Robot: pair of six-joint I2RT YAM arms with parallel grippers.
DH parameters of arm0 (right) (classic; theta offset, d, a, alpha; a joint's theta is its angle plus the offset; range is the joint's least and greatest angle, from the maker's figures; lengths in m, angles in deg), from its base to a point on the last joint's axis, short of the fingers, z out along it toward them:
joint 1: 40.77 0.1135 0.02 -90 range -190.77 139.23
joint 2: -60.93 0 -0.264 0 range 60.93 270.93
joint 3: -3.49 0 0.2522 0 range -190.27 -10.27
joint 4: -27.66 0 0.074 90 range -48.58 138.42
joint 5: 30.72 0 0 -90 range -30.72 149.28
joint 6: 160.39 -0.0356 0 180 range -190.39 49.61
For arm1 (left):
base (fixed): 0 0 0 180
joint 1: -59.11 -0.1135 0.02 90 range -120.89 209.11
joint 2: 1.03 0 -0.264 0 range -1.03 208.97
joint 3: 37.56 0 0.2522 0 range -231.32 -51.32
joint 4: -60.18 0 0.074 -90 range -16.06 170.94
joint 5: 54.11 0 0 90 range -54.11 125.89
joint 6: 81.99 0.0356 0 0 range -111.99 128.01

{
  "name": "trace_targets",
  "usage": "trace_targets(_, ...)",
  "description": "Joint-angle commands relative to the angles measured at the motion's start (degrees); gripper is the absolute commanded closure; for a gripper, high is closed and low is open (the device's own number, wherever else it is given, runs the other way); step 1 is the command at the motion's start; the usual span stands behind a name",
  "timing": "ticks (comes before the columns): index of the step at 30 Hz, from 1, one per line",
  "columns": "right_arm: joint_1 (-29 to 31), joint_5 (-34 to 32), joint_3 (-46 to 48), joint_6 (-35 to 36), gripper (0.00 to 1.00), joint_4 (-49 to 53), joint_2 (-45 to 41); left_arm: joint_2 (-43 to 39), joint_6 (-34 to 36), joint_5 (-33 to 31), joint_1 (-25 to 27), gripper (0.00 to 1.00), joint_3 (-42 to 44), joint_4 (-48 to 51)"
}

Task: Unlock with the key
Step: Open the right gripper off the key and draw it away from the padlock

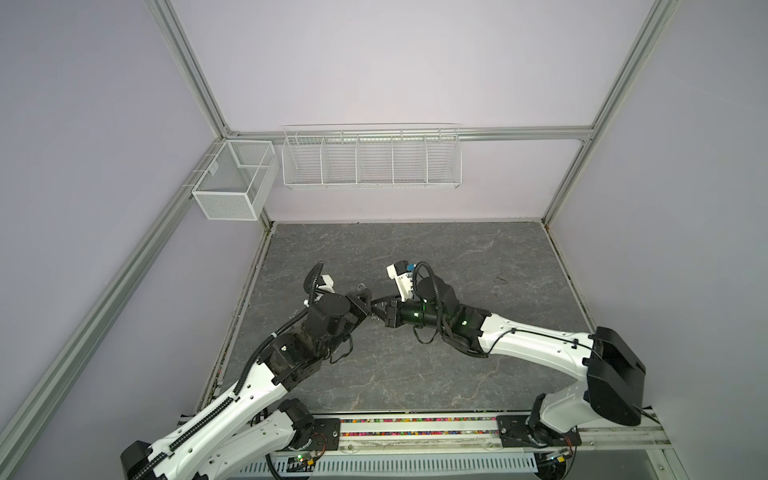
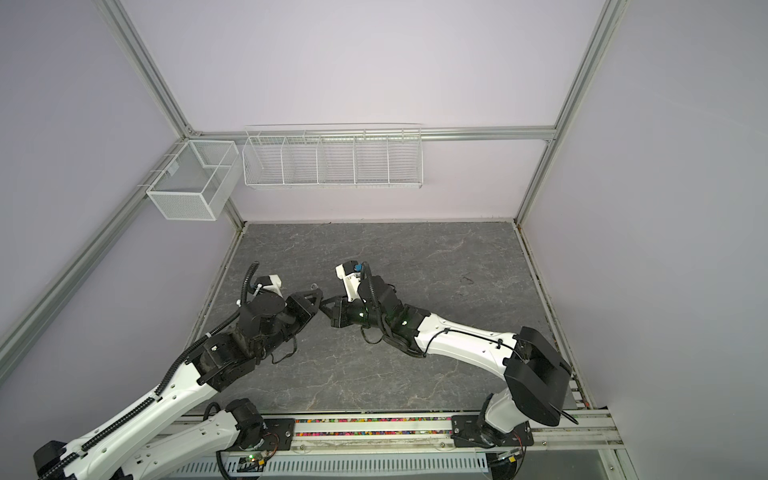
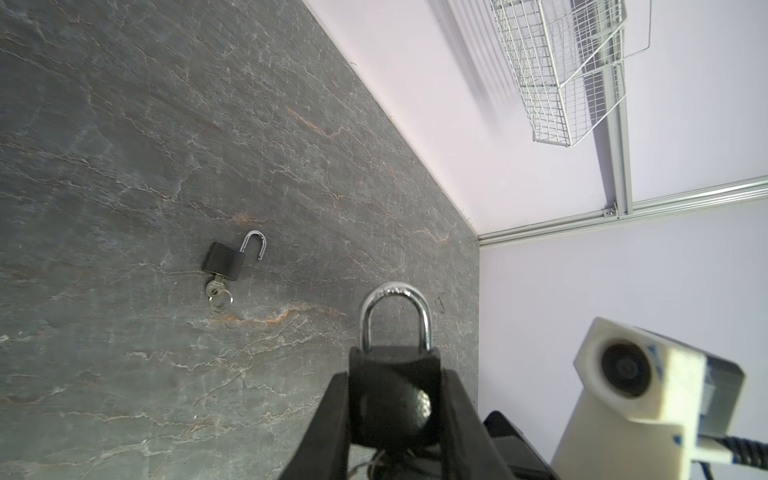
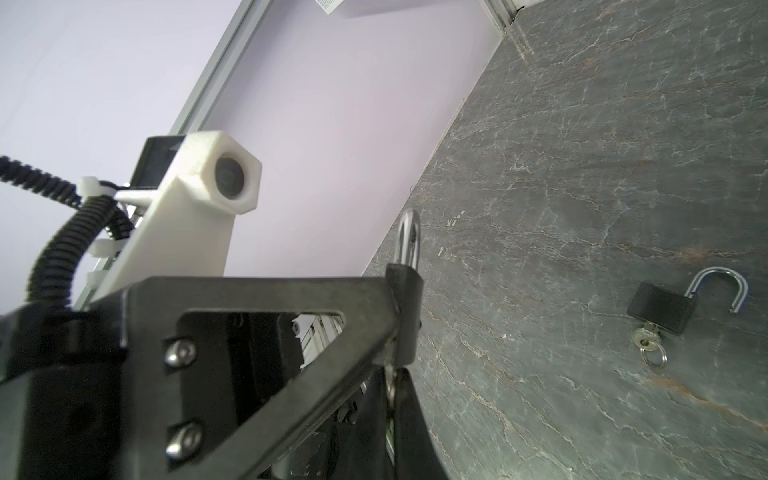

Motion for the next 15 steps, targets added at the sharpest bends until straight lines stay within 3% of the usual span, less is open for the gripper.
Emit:
trace_targets(1,-0.39,1.25,1.13,-3.74,0.93,-8.43,-1.68,-1.04,-0.54,5.53,0.63,1.0,0.34,-6.48)
trace_targets(7,-0.74,3.07,3.24,-7.19,0.93,-14.36,-3.26,-2.88,-0.74,6.82,0.54,1.0,3.15,-12.91)
trace_targets(15,-0.94,4.13,4.16,-7.85,0.93,-18.68,-4.16,-2.64,0.5,8.84,0.54,1.0,2.15,-13.36)
